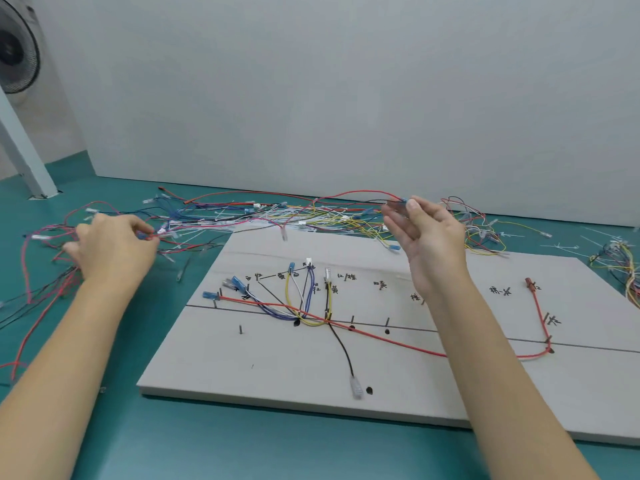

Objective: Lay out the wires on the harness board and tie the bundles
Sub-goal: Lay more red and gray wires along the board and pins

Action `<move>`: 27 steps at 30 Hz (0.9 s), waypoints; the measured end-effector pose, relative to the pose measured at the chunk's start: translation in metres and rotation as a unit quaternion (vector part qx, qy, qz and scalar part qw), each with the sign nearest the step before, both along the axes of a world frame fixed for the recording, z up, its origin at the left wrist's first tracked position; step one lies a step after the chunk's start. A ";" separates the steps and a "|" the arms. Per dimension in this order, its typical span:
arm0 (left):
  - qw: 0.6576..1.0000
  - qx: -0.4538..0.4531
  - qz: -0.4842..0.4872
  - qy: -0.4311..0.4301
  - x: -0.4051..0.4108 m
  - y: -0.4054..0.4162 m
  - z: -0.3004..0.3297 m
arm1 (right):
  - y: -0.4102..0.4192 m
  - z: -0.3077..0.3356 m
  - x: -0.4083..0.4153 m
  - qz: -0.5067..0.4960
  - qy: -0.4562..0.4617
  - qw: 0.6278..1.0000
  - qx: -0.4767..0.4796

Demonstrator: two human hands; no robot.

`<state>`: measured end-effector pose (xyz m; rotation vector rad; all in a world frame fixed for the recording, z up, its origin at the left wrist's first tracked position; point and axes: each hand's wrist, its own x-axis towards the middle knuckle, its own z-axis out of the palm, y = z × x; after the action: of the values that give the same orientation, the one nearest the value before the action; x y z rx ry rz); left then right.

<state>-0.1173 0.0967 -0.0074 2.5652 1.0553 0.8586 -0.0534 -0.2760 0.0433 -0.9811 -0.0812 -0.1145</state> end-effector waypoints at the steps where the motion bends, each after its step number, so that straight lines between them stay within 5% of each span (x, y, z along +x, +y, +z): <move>1: 1.000 0.011 -0.007 0.019 0.002 -0.005 -0.001 | -0.001 -0.002 -0.001 0.022 0.006 0.999 0.026; 5: 0.993 0.037 -0.068 0.090 0.005 -0.028 0.003 | -0.002 -0.010 -0.003 0.083 0.026 0.991 0.104; 8: 0.977 0.075 -0.198 0.026 0.005 -0.052 0.010 | -0.001 -0.015 -0.004 0.117 0.033 0.983 0.136; 13: 0.917 -0.082 -0.389 0.029 0.007 -0.091 0.009 | 0.001 -0.019 -0.010 0.166 0.057 0.967 0.185; 20: 0.935 -0.034 -0.352 0.042 0.012 -0.075 0.001 | -0.003 -0.013 -0.016 0.216 0.107 0.933 0.266; 23: 0.938 -0.027 -0.345 -0.035 0.008 -0.068 0.010 | 0.003 -0.010 -0.021 0.236 0.126 0.949 0.164; 27: 0.922 0.036 -0.378 -0.068 0.004 -0.081 0.018 | 0.031 -0.003 -0.034 0.219 0.082 0.963 -0.136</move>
<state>-0.1133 0.0154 0.0106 2.5810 -0.0489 0.8294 -0.0879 -0.2448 0.0407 -1.2214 -0.1627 0.3937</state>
